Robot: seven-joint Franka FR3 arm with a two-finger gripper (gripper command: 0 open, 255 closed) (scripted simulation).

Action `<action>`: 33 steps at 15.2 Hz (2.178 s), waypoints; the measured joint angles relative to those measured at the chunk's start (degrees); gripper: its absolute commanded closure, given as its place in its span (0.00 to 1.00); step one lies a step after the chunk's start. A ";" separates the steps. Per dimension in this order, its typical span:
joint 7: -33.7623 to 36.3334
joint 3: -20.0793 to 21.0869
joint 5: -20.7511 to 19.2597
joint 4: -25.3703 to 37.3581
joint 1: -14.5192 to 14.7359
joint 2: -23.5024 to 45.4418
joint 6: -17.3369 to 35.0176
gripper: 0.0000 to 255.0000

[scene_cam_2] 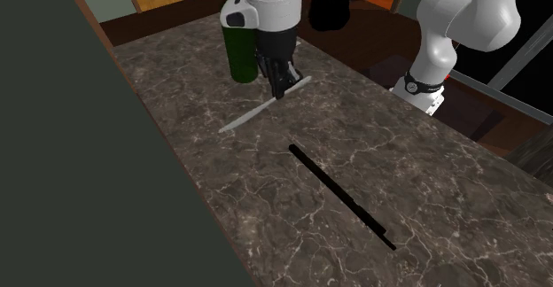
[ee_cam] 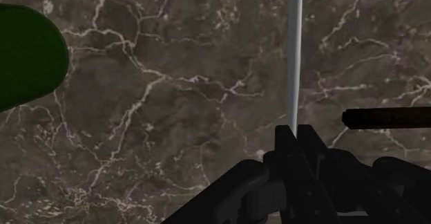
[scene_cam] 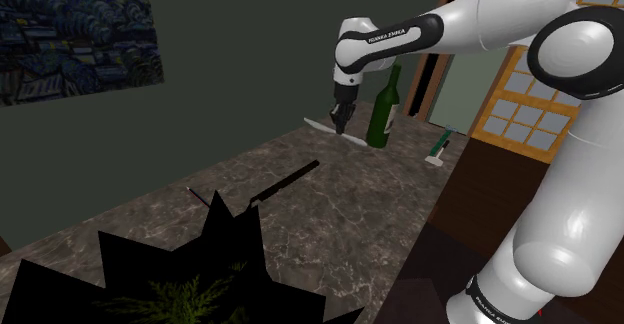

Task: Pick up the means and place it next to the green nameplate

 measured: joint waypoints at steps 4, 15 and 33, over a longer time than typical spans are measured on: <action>0.04 0.01 -0.06 2.11 0.02 -0.72 -2.84 1.00; -0.10 -0.07 -0.14 9.25 -0.05 -1.72 -10.97 1.00; -20.89 -11.05 -3.00 -1.73 -10.69 -11.51 -9.22 1.00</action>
